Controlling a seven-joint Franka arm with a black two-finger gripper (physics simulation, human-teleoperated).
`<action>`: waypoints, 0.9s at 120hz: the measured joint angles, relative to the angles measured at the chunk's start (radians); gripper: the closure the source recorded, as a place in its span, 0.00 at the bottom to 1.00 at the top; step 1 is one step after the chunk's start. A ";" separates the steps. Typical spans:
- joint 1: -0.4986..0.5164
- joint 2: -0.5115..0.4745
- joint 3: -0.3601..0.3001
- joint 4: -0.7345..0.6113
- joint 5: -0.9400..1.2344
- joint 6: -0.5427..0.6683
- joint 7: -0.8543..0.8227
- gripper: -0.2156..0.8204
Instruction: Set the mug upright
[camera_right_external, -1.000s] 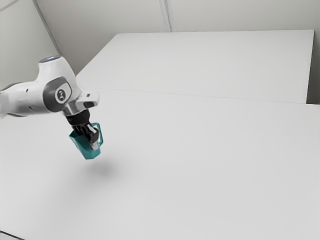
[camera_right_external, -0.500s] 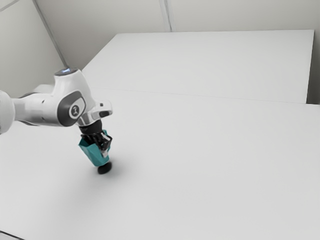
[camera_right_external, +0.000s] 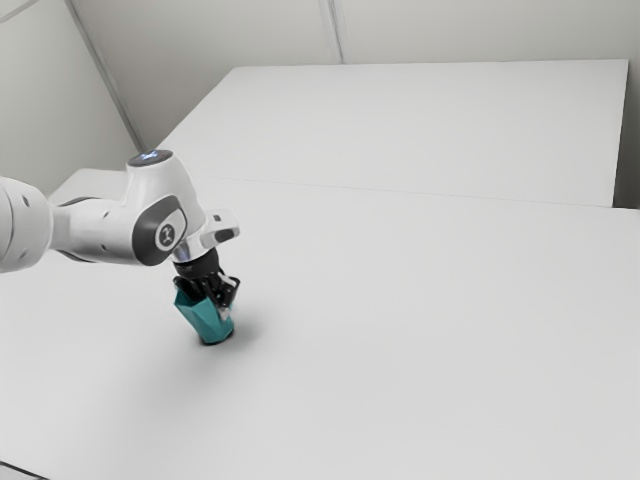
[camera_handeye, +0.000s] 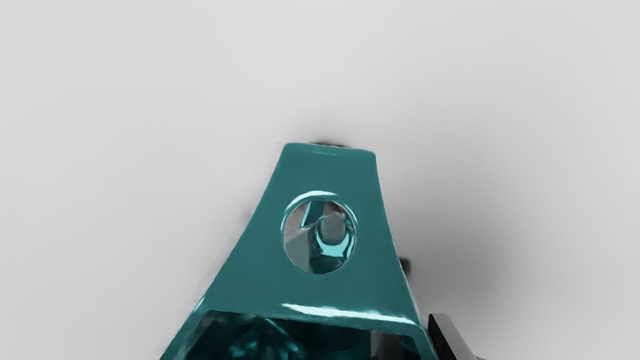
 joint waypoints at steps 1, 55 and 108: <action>0.000 0.000 0.000 0.000 -0.001 0.001 -0.001 0.85; -0.016 -0.073 -0.008 0.003 -0.013 0.009 -0.032 0.61; -0.023 -0.062 -0.020 0.238 -0.024 -0.180 -0.041 0.31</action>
